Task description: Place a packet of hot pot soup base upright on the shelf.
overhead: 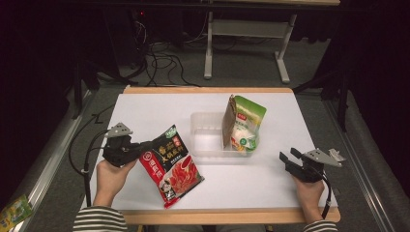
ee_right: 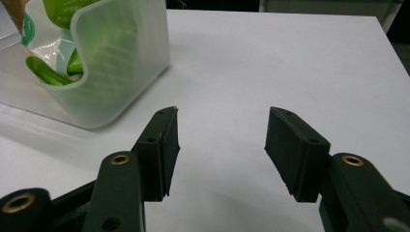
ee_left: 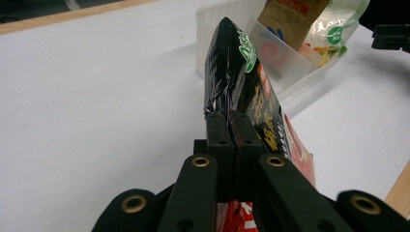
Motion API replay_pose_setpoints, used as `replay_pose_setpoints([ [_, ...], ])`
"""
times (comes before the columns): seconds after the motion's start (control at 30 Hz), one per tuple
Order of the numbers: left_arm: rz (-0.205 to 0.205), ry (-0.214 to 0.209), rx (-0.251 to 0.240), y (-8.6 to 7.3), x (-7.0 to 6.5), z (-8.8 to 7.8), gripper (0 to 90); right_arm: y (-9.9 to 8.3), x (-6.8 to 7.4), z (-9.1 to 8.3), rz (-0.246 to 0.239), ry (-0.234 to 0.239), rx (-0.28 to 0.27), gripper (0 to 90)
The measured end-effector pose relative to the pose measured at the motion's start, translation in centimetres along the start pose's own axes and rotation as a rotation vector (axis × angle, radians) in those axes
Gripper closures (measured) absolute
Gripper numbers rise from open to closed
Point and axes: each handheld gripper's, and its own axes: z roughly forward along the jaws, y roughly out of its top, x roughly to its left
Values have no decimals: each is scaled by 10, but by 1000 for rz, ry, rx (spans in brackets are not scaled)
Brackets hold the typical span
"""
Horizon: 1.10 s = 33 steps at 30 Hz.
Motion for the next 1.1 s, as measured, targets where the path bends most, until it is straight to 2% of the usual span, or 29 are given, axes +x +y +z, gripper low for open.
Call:
replay_pose_setpoints([
  [0.33,36,9,-3,16,-14,-7,899,0,-1,0,6,2,-1,461],
  [0.73,60,6,-62,34,-25,-26,900,0,-1,0,6,2,-2,459],
  [0.9,79,1,-73,42,-29,-31,900,0,0,1,13,1,9,458],
  [1.1,94,13,-81,56,-37,-34,900,1,0,2,12,-1,23,457],
])
